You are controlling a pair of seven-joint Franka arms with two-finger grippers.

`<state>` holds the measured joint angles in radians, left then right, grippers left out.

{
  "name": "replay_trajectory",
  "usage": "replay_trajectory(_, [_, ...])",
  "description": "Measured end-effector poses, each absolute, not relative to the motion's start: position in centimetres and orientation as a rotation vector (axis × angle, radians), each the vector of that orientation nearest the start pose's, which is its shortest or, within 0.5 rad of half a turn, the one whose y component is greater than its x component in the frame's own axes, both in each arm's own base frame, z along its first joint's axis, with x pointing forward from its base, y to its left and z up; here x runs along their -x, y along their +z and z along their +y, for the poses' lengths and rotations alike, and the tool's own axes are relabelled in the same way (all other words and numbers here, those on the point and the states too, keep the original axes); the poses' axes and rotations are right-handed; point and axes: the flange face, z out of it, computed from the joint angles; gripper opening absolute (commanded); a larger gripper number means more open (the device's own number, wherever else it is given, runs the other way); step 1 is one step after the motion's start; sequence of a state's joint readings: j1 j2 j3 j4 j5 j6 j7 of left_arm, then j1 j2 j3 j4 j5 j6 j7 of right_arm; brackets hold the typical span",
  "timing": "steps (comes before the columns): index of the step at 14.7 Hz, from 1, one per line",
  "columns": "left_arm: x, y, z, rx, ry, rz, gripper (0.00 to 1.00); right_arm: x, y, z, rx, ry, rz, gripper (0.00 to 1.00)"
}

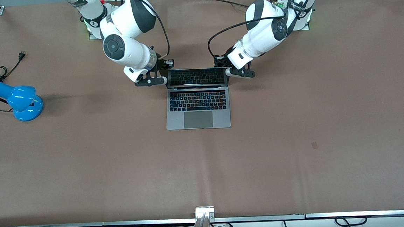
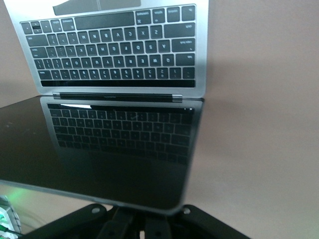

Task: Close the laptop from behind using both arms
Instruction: 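Lower both grippers onto the back of the laptop screen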

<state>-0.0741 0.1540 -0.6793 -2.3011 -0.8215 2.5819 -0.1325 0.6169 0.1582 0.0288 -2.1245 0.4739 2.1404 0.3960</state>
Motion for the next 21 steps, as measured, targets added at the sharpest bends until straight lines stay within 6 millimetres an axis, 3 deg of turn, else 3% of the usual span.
replay_trajectory(6, [-42.0,31.4,-35.1,-2.551,-0.119,0.043,0.00,-44.6,32.7,35.9,2.836,0.433,0.053,0.00])
replay_trajectory(14, [-45.1,30.7,-34.2,-2.521,-0.093,0.035,0.00,-46.7,32.2,36.4,2.831,0.416,0.070,0.00])
replay_trajectory(21, [-47.1,27.8,-33.9,-2.511,-0.016,0.049,0.00,-49.0,29.6,37.2,2.837,0.431,0.092,0.00])
